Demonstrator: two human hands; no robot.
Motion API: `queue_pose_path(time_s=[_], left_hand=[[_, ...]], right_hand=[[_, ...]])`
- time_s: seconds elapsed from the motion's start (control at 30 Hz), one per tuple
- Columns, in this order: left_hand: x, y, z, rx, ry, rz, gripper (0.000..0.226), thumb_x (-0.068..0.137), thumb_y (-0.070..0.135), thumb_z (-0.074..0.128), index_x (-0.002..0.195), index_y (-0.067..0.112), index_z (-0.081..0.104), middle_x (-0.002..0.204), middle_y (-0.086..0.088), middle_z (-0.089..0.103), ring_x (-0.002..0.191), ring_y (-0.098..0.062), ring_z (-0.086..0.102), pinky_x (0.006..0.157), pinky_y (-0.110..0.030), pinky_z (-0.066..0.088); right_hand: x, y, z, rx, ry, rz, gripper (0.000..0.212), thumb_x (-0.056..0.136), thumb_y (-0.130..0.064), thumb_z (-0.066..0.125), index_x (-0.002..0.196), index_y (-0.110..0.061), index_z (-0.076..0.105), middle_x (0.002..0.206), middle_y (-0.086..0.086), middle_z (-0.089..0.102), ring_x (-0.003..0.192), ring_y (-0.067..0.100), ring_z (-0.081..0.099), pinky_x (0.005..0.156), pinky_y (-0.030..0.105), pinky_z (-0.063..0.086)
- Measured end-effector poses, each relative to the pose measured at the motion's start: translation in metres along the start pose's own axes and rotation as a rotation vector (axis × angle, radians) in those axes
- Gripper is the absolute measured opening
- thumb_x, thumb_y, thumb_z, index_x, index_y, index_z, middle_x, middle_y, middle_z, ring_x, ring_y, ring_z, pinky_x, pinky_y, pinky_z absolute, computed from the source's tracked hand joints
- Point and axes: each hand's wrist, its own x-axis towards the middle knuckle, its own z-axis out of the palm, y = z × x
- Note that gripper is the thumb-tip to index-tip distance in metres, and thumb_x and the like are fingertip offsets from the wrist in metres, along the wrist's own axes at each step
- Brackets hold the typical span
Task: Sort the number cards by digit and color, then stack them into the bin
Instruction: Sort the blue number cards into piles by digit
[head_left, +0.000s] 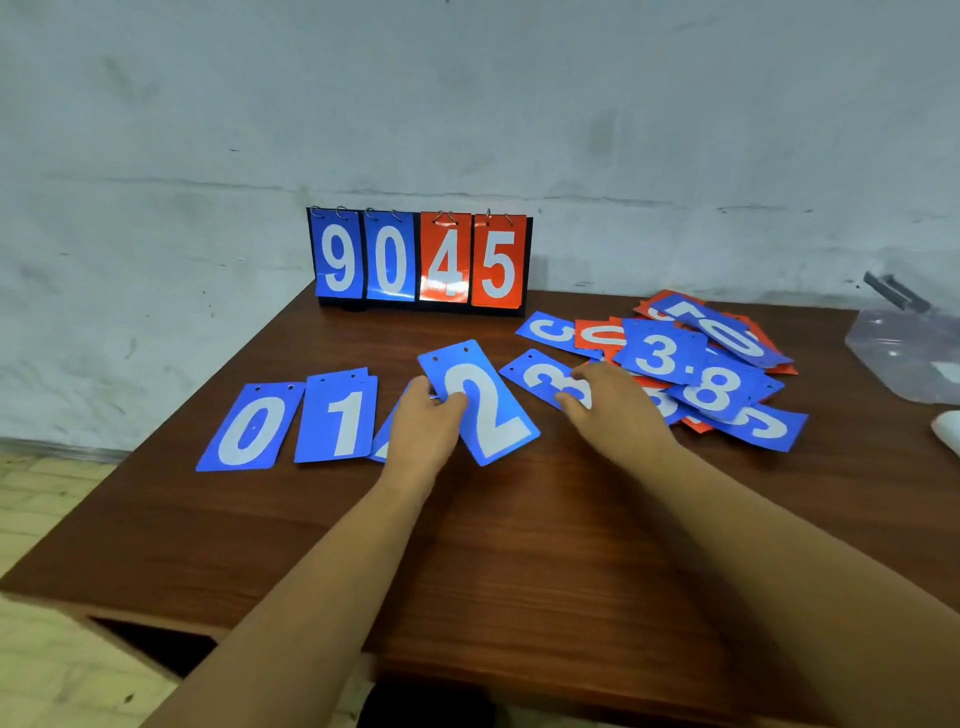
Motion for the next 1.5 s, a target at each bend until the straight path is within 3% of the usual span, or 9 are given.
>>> queue_pose_path(time_s=[0.13,0.33,0.53,0.83,1.0,1.13,1.27,1.4,1.5], left_hand=[[-0.003,-0.003,-0.014,0.057,-0.045,0.015,0.011,0.093,0.027,0.062,0.1,0.02,0.057,0.092,0.013,0.064,0.078,-0.004,0.065,0.05,-0.019,0.045],[-0.005,-0.008,-0.02,0.008,-0.095,-0.028,0.006,0.094,0.032,0.063,0.098,0.03,0.059,0.101,0.011,0.067,0.086,-0.007,0.069,0.067,-0.028,0.059],[-0.012,-0.006,-0.016,-0.088,-0.097,-0.116,0.018,0.099,0.023,0.053,0.083,0.03,0.055,0.09,0.007,0.062,0.091,-0.024,0.066,0.085,-0.044,0.055],[-0.057,-0.003,-0.018,-0.64,-0.289,-0.193,0.031,0.104,0.028,0.043,0.121,0.006,0.058,0.115,-0.02,0.069,0.094,-0.027,0.07,0.086,-0.046,0.057],[-0.077,-0.012,-0.017,-0.572,-0.227,-0.119,0.011,0.098,0.013,0.056,0.099,0.005,0.065,0.104,-0.014,0.072,0.093,-0.027,0.071,0.087,-0.045,0.056],[-0.081,-0.008,-0.029,-0.326,-0.224,0.006,0.006,0.092,0.015,0.066,0.097,0.014,0.069,0.094,-0.004,0.077,0.089,-0.022,0.073,0.083,-0.042,0.058],[-0.076,0.004,-0.035,-0.186,-0.299,-0.034,0.014,0.089,0.025,0.07,0.101,0.018,0.067,0.102,0.0,0.075,0.088,-0.016,0.073,0.083,-0.04,0.06],[-0.055,0.017,-0.044,0.001,-0.131,-0.049,0.027,0.099,0.02,0.053,0.074,0.027,0.052,0.081,0.006,0.058,0.068,-0.007,0.055,0.067,-0.024,0.049],[-0.025,0.016,-0.056,0.247,-0.02,0.038,0.017,0.098,0.019,0.049,0.091,0.01,0.062,0.091,-0.01,0.063,0.071,-0.016,0.056,0.061,-0.029,0.044]], right_hand=[[0.025,0.007,0.008,-0.243,-0.204,0.014,0.067,0.089,-0.062,0.051,0.137,-0.014,0.048,0.14,0.008,0.051,0.127,0.025,0.048,0.104,0.039,0.042],[0.022,-0.001,0.013,-0.446,-0.121,-0.19,0.033,0.1,-0.039,0.039,0.111,-0.018,0.063,0.097,0.003,0.069,0.095,0.018,0.062,0.11,0.037,0.033],[-0.009,-0.032,-0.016,-0.068,0.294,-0.124,0.024,0.098,-0.025,0.052,0.113,-0.012,0.066,0.1,0.005,0.071,0.09,0.02,0.062,0.083,0.031,0.047],[-0.077,-0.055,0.01,0.277,0.164,-0.35,0.017,0.089,-0.015,0.063,0.103,-0.012,0.072,0.128,0.002,0.062,0.126,0.013,0.05,0.105,0.033,0.04],[-0.098,-0.067,0.016,0.296,0.034,-0.352,0.017,0.09,-0.026,0.063,0.103,-0.018,0.072,0.136,-0.006,0.053,0.132,0.005,0.038,0.112,0.03,0.031],[-0.099,-0.069,0.009,0.549,0.176,-0.072,0.035,0.086,-0.031,0.071,0.118,-0.023,0.06,0.127,-0.008,0.048,0.118,0.003,0.047,0.099,0.021,0.042],[-0.087,-0.068,-0.006,0.839,-0.003,0.357,0.025,0.086,-0.024,0.073,0.108,-0.02,0.061,0.106,-0.001,0.063,0.091,0.009,0.062,0.076,0.03,0.058],[-0.082,-0.06,-0.005,0.954,0.046,0.541,0.022,0.086,-0.023,0.073,0.104,-0.019,0.061,0.094,-0.005,0.06,0.085,0.008,0.06,0.062,0.024,0.055],[-0.08,-0.053,-0.004,0.995,0.065,0.582,0.019,0.086,-0.021,0.073,0.1,-0.02,0.06,0.094,-0.004,0.062,0.082,0.008,0.062,0.061,0.026,0.056]])
